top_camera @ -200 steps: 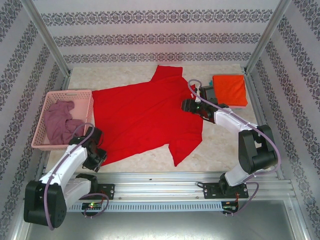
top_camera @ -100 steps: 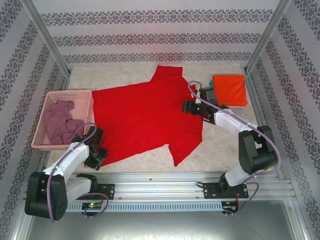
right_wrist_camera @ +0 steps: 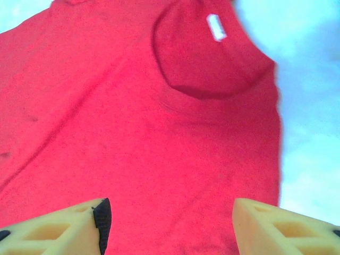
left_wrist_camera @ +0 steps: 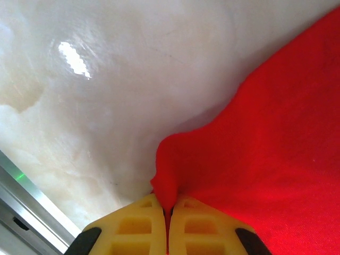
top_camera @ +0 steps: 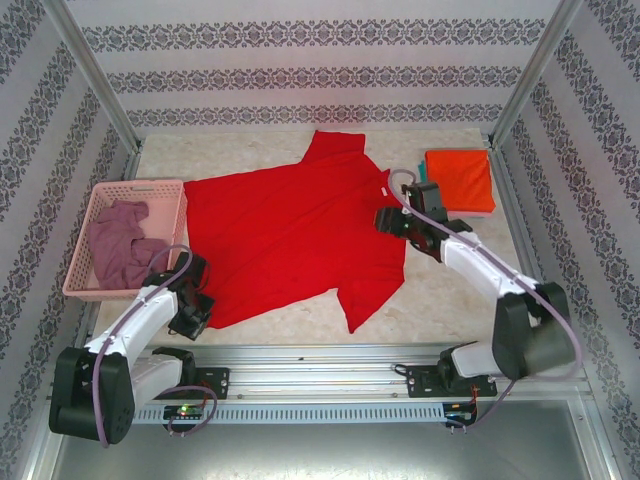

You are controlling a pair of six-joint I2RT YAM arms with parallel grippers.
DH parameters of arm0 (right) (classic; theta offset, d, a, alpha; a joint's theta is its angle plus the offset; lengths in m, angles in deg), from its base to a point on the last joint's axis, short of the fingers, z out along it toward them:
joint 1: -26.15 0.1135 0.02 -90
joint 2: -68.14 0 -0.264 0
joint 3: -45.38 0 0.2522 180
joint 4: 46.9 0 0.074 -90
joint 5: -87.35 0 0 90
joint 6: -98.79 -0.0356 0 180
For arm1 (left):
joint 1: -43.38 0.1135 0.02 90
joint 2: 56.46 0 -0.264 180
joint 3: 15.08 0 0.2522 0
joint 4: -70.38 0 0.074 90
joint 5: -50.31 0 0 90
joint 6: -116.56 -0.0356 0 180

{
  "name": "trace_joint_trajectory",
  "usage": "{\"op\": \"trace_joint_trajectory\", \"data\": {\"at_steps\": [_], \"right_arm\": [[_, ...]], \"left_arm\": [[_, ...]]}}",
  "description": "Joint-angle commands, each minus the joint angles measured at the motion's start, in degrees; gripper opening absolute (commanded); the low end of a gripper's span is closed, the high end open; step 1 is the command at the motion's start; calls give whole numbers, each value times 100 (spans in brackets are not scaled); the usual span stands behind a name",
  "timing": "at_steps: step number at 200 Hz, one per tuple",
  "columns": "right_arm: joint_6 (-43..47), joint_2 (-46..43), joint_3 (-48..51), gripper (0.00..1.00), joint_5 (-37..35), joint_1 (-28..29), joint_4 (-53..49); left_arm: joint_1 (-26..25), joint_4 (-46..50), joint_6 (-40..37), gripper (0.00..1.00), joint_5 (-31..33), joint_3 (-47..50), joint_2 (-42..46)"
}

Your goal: Fold and stack the t-shirts

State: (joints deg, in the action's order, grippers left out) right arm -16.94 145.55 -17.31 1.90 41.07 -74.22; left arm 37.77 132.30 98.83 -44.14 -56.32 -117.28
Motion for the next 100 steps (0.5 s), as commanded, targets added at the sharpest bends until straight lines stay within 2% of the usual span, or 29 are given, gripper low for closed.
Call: {"op": "trace_joint_trajectory", "data": {"at_steps": [1,25,48,72,100], "right_arm": [[-416,-483,443,62,-546,152,-936],[-737,-899,963,61,-580,448,-1309],[-980,-1000,1327,59,-596,481,-1478],[-1035,-714,1436,53,-419,540,-1339],[-941,-182,1003,47,-514,890,-1354]], "left_arm": [[7,163,-168,0,58,45,78],[11,115,-274,0,84,-35,52],[7,2,-368,0,106,-72,-52],[16,-129,-443,0,102,-55,-198],[16,-193,-502,0,50,-38,-321]]}}
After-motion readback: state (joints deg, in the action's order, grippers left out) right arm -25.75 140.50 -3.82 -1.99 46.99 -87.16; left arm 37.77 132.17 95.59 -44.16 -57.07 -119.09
